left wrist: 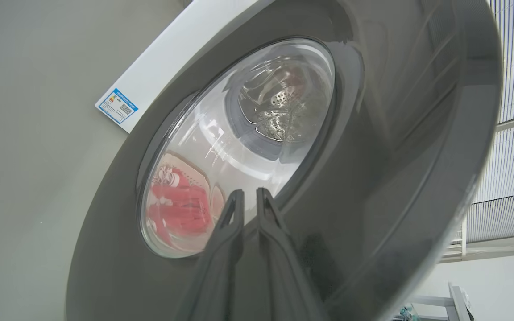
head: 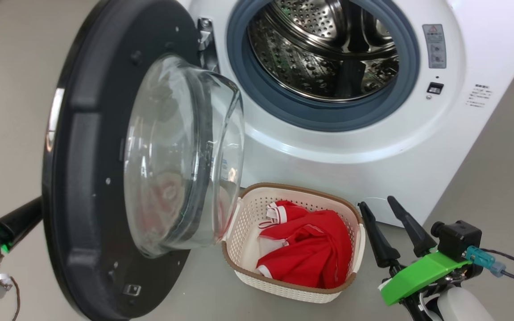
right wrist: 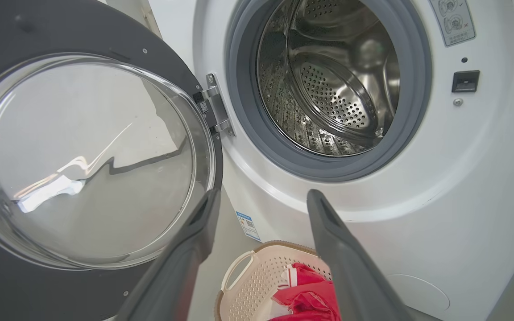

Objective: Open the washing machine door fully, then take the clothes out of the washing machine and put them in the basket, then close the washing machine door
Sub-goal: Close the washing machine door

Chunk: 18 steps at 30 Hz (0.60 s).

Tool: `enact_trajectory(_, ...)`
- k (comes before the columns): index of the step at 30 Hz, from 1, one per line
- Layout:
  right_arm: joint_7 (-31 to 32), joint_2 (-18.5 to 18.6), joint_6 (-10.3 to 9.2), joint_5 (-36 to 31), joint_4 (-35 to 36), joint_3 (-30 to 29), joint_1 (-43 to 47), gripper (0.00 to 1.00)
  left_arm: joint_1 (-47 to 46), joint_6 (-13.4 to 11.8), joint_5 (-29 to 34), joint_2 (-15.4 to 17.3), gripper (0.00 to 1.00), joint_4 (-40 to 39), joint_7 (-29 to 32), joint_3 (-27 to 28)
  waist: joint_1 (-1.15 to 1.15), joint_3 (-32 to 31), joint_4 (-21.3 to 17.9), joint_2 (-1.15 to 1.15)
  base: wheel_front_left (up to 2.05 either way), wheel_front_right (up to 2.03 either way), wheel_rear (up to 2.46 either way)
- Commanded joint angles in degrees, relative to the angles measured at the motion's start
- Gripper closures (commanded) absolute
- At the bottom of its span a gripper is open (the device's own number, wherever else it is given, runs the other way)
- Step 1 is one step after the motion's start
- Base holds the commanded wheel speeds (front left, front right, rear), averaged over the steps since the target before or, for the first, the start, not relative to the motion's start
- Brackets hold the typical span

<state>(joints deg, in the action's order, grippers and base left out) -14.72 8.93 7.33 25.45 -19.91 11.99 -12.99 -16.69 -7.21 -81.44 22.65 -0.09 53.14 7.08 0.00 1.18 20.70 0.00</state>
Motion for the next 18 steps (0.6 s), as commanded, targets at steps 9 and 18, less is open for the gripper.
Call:
enact_trajectory(9, -0.3, -0.3, 0.16, 0.4, 1.2, 1.3, -0.1, 0.0, -2.6, 5.1, 5.0, 2.9, 0.0, 0.8, -7.1, 4.2, 0.0, -0.6, 2.2, 0.0, 0.0, 0.0, 0.0)
enact_trajectory(18, -0.3, -0.1, 0.16, 0.4, 1.3, 1.2, 0.4, 0.0, 0.7, 10.9, 13.2, 3.0, 0.0, 0.1, -16.8, 4.9, 0.0, -0.5, 3.5, 0.0, 0.0, 0.0, 0.0)
